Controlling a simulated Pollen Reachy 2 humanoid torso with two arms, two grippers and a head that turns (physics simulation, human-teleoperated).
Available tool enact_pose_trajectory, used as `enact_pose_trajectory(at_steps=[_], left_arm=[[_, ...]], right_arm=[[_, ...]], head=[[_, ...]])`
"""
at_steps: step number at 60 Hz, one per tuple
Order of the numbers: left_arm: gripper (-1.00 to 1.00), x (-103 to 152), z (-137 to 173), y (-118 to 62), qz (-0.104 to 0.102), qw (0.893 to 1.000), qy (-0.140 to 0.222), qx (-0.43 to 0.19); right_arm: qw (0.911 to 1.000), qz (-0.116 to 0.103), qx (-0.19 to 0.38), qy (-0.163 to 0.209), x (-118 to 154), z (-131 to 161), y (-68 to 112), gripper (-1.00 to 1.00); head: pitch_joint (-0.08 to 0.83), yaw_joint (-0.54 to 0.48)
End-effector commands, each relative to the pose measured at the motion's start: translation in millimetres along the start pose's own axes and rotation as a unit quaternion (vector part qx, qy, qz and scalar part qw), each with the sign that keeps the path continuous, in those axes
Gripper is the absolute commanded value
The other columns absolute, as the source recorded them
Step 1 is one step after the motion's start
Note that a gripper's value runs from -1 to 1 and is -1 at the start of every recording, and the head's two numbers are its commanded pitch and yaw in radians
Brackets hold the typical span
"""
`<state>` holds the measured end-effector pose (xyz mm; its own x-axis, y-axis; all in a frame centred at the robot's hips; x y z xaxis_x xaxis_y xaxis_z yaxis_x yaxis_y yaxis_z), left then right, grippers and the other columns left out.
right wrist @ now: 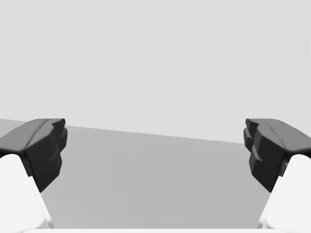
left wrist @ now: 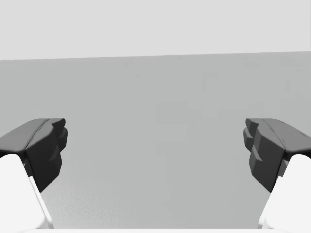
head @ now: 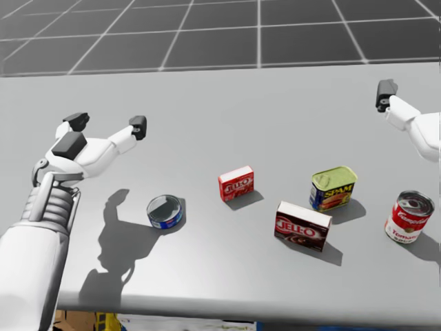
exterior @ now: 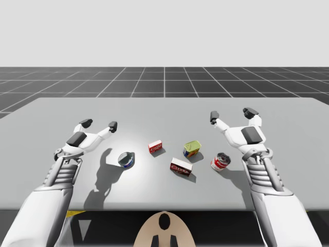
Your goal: Lift the tuna fish can off the table.
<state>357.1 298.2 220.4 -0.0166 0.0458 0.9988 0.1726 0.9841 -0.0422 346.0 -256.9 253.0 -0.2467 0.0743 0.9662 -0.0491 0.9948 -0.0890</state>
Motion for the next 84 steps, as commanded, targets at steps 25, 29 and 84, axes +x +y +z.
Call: enact_pose_trajectory(at_steps=[25,29,84], left_arm=[[-1.0,3.9,2.7,-4.3,0.023,1.0,-0.004,-0.007],[-1.0,8.5,8.0,-7.4,0.023,0.999,0.003,-0.024],[-1.0,-69.4,112.0,-27.4,-0.024,0.972,0.152,-0.178]], right_arm=[[1.0,-0.002,0.007,0.006,0.0,1.2,0.5,-1.0],[1.0,-0.001,0.005,0.008,-1.3,0.8,0.5,-1.0],[1.0,0.002,-0.005,0.0,0.1,0.5,-2.4,-1.0]], head=[[0.726,0.31],[0.724,0.3],[0.714,0.31]])
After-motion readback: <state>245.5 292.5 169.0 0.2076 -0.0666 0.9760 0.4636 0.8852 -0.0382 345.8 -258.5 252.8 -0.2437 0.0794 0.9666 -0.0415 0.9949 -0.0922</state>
